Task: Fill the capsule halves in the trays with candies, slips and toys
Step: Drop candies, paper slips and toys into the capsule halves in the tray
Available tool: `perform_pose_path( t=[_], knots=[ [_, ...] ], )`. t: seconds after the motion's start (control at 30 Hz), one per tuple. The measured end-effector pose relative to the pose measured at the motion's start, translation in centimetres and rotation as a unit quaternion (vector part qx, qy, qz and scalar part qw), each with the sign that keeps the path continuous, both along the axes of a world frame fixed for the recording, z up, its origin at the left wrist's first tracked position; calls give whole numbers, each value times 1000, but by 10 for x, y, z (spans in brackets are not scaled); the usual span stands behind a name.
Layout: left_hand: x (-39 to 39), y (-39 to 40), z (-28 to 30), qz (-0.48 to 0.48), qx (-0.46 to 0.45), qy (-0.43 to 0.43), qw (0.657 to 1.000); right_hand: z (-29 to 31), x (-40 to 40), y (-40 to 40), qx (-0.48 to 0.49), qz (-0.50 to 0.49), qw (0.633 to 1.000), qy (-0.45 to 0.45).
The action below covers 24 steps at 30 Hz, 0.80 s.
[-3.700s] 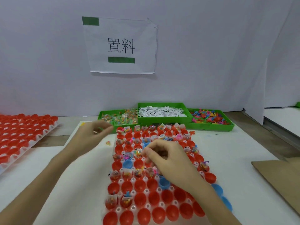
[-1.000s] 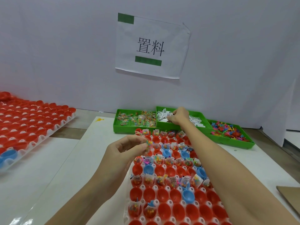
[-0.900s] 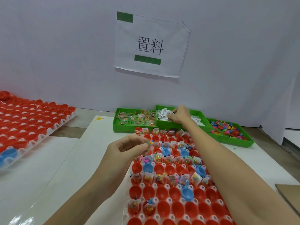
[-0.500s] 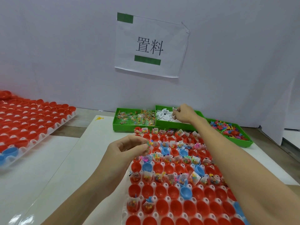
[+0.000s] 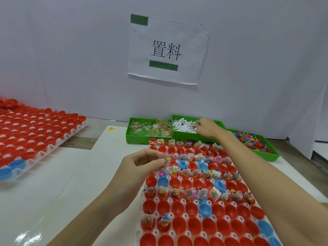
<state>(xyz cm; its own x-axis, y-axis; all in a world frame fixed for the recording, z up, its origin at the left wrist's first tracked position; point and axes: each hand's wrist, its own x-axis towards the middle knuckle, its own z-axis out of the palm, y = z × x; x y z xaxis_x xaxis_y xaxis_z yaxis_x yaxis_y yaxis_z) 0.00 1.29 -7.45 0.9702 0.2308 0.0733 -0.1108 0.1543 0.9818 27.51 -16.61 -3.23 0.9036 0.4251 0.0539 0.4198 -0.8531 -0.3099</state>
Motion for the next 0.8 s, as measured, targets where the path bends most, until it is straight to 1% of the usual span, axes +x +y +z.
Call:
perform_pose_path(
  t=[0.07, 0.13, 0.2, 0.27, 0.3, 0.43, 0.5, 0.6, 0.7, 0.8],
  knots=[
    [1, 0, -2, 1, 5, 2, 1000, 0, 0, -1, -24, -21, 999, -12],
    [2, 0, -3, 0, 10, 3, 1000, -1, 0, 0, -38, -57, 996, -48],
    [2, -1, -4, -1, 12, 6, 1000, -3, 1, 5, -5, -55, 995, -87],
    [2, -1, -5, -3, 9, 7, 1000, -4, -1, 14, 40, -14, 996, -79],
    [2, -1, -5, -3, 8, 8, 1000, -5, -3, 19, 44, 7, 997, -62],
    [3, 0, -6, -2, -5, 6, 1000, -3, 0, 30, 13, 25, 999, -34],
    [3, 2, -5, 0, -5, 8, 1000, -1, 3, 32, 3, 34, 999, -42],
    [4, 3, -5, 0, -9, 9, 1000, -1, 0, 32, -4, 47, 996, -76],
    [4, 3, -5, 0, -5, 9, 1000, -6, 1, 26, 27, 33, 995, -93],
    [2, 2, -5, 6, 8, 4, 1000, -7, 1, 15, 84, 19, 995, -53]
  ],
)
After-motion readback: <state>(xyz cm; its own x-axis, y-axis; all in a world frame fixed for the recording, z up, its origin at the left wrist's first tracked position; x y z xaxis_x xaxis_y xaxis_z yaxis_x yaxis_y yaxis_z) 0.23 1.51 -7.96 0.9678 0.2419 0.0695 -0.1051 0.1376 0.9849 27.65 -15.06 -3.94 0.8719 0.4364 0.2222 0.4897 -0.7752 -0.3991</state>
